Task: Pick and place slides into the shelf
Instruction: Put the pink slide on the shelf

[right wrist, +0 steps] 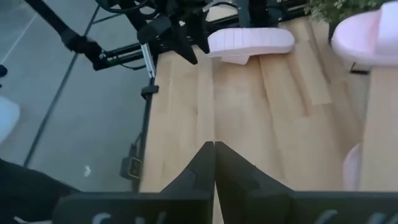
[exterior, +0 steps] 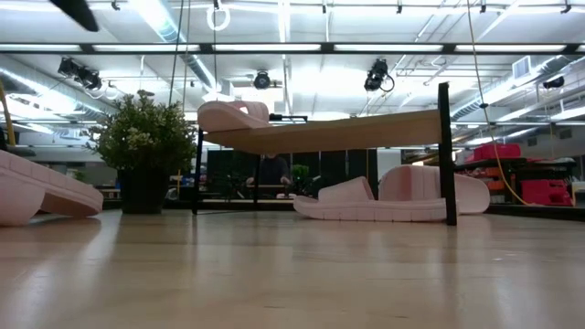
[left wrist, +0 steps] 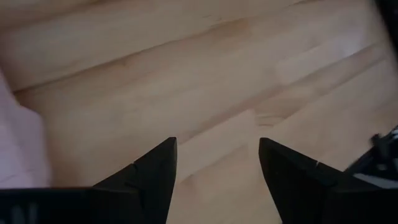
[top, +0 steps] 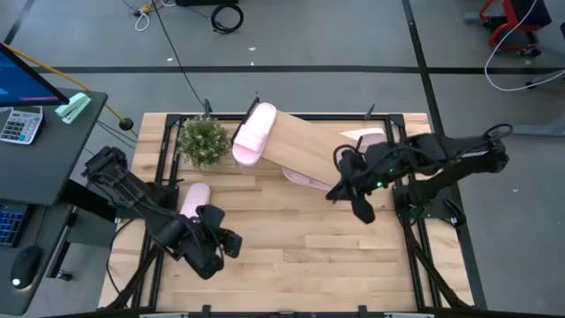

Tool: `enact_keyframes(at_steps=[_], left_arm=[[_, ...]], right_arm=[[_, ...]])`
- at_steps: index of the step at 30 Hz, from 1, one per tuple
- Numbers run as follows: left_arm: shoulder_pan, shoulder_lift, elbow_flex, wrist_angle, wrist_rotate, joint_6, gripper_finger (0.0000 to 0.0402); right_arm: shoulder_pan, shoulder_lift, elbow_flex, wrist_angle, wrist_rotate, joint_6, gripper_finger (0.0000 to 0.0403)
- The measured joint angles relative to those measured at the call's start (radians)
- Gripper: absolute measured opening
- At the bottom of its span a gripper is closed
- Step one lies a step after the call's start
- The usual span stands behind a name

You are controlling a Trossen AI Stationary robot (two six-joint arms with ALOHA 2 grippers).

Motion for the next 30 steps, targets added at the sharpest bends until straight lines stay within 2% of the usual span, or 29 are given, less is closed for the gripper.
enact_keyframes(at_steps=[8, 13, 20, 30], left_arm=[[-0.032, 0.000, 0.000, -0.132, 0.008, -0.025, 0.0231], [-0.035, 0.000, 0.000, -0.180, 0.061, -0.018, 0.0231], [-0.078, 0.000, 0.000, -0.208, 0.075, -0.027, 0.0231], [-0.157, 0.000, 0.000, -0.285, 0.145, -0.102, 0.0231]], right_arm=[[0.111, 0.057, 0.000, 0.060, 0.106, 0.167, 0.0016], [0.160, 0.097, 0.000, 0.125, 0.168, 0.220, 0.0016], [0.172, 0.154, 0.000, 0.204, 0.170, 0.235, 0.0014], [0.171, 0.174, 0.000, 0.220, 0.170, 0.236, 0.0015]])
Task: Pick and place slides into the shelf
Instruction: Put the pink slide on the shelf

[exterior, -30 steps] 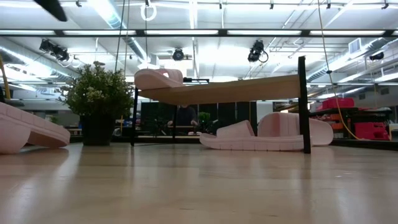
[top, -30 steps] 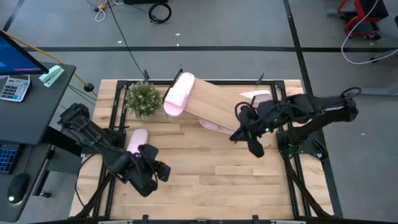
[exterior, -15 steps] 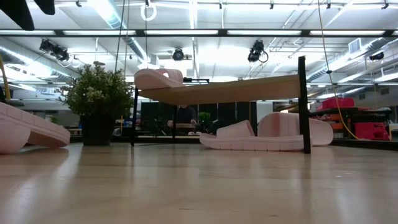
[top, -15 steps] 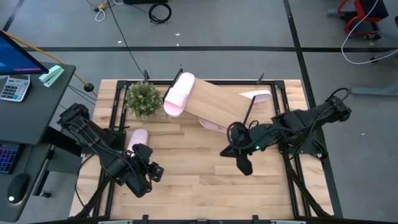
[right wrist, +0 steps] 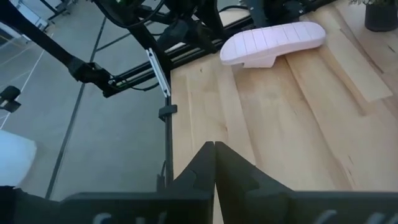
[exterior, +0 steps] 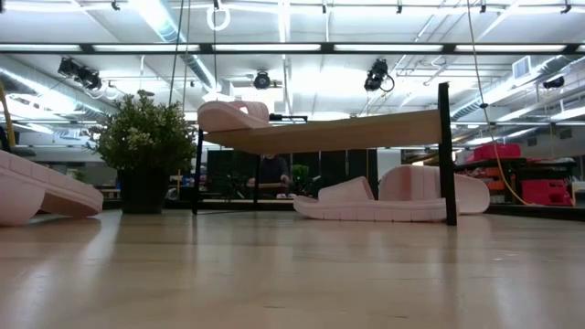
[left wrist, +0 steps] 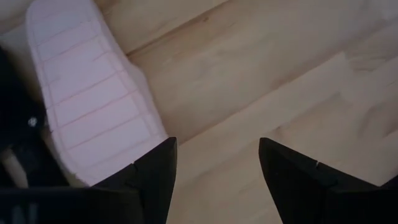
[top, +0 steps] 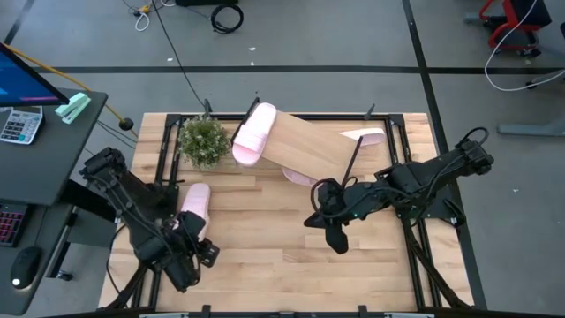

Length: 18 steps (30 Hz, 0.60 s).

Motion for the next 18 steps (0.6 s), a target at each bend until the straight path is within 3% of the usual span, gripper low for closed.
enact_keyframes(at_steps=[18], left_arm=[[-0.043, 0.000, 0.000, -0.056, 0.048, -0.055, 0.0231]], right_arm=[[-0.001, -0.008, 0.000, 0.001, 0.000, -0.032, 0.0014]])
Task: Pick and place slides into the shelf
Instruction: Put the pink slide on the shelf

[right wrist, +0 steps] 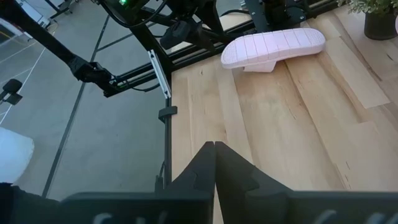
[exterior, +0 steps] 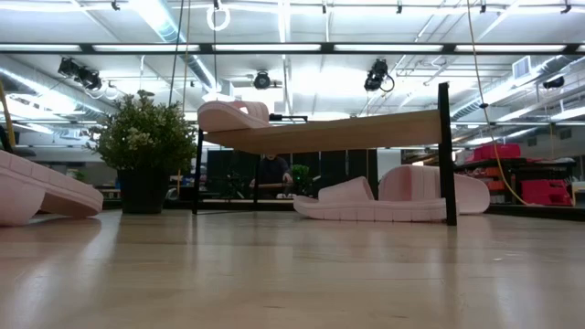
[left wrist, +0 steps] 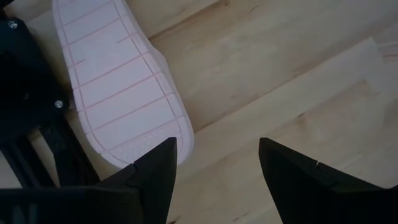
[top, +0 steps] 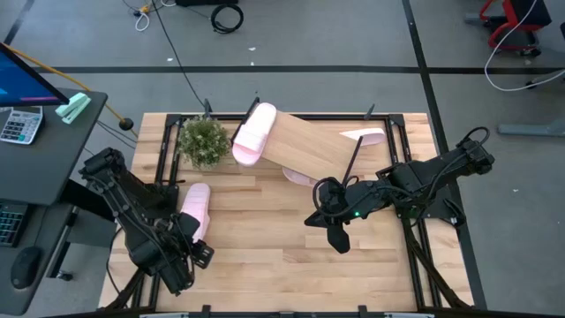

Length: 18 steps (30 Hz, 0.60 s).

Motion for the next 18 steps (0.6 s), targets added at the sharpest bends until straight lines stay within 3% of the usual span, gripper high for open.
enact_keyframes(at_steps=[11, 18], left_arm=[[0.000, 0.066, 0.000, -0.039, 0.100, -0.016, 0.0231], [0.032, 0.130, 0.000, -0.040, 0.174, 0.058, 0.0231]], right_arm=[[0.000, -0.001, 0.000, 0.000, 0.000, -0.008, 0.0014], [0.000, -0.001, 0.000, 0.000, 0.019, -0.024, 0.0014]])
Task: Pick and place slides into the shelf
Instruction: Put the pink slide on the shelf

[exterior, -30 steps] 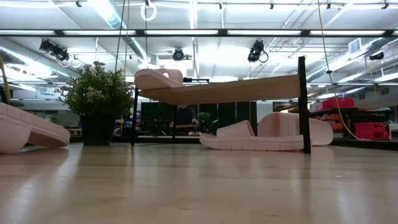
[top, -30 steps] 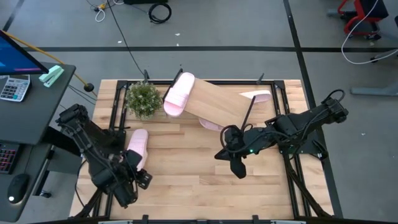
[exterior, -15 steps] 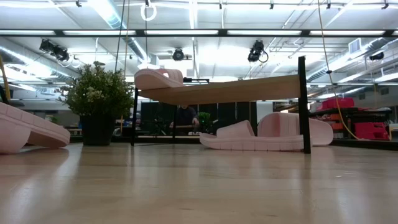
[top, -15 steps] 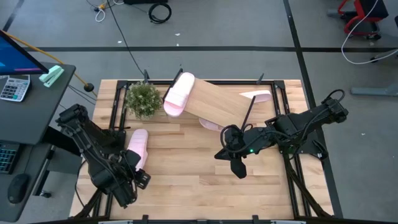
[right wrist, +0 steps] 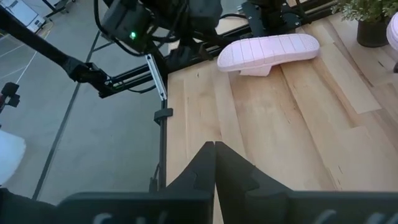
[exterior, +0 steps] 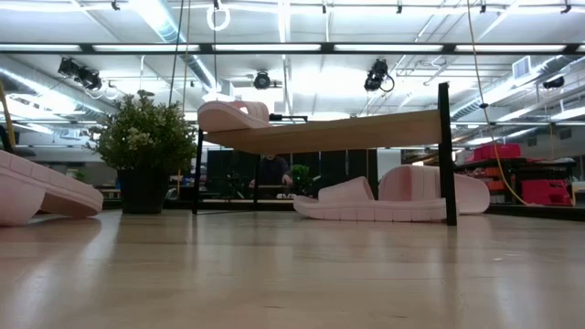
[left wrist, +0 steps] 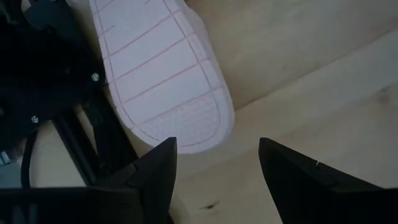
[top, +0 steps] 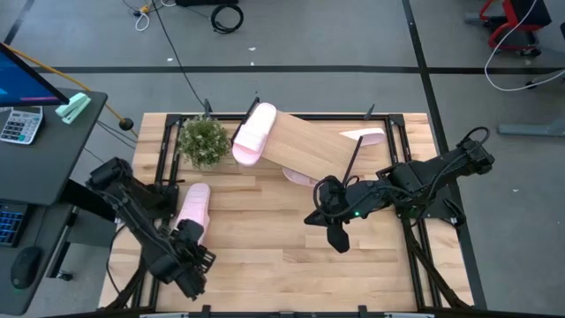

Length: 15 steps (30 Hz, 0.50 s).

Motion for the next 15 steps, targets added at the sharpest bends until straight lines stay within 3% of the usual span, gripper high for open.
enact_keyframes(at_steps=[10, 15], left_arm=[[0.053, 0.021, 0.000, 0.091, -0.009, 0.193, 0.0233], [0.078, 0.021, 0.000, 0.073, -0.010, 0.288, 0.0252]], right_arm=[[0.000, 0.000, 0.000, 0.000, 0.031, -0.003, 0.0014], [0.000, 0.000, 0.000, 0.000, 0.030, -0.002, 0.0014]])
